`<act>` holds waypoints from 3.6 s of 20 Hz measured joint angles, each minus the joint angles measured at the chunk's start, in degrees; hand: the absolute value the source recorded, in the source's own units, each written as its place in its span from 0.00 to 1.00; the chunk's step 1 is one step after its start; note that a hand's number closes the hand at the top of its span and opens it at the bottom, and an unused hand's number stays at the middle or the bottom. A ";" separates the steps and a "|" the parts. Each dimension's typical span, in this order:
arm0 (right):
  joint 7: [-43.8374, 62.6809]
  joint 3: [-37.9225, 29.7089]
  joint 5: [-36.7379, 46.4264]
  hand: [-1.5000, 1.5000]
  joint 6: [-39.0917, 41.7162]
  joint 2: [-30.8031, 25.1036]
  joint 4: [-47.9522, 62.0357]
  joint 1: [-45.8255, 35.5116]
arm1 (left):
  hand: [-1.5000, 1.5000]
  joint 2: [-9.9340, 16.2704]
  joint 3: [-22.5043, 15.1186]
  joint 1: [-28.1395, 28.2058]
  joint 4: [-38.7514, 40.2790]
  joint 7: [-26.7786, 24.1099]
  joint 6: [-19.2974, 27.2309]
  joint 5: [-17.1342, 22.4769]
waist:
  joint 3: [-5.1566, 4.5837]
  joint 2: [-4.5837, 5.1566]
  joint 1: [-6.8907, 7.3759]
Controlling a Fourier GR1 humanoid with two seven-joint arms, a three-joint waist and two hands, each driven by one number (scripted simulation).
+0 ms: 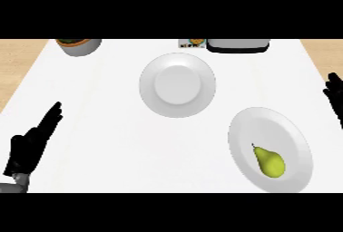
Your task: Pick the pear from the plate and place it in the plate
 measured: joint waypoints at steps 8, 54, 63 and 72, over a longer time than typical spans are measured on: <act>1.36 10.85 -2.78 0.00 7.56 6.28 -1.73 -4.52 | 0.50 -4.91 -0.17 -2.42 -2.06 -2.43 0.98 1.37 | -0.73 2.36 1.54; 13.05 11.37 21.64 0.00 29.25 -1.59 -3.61 4.86 | 0.50 -12.92 6.01 -0.63 -3.02 -3.00 -3.32 -3.05 | -0.52 2.79 -0.21; 9.35 12.29 31.75 0.00 29.28 4.61 3.69 3.63 | 0.50 -14.82 7.73 -1.14 -3.69 -1.80 -4.26 -5.21 | -0.51 2.78 -0.30; 3.98 10.95 37.80 1.00 30.12 8.45 13.96 -0.66 | 0.50 -15.75 9.40 1.17 -4.04 -3.17 -6.76 -6.36 | -0.54 2.76 -0.15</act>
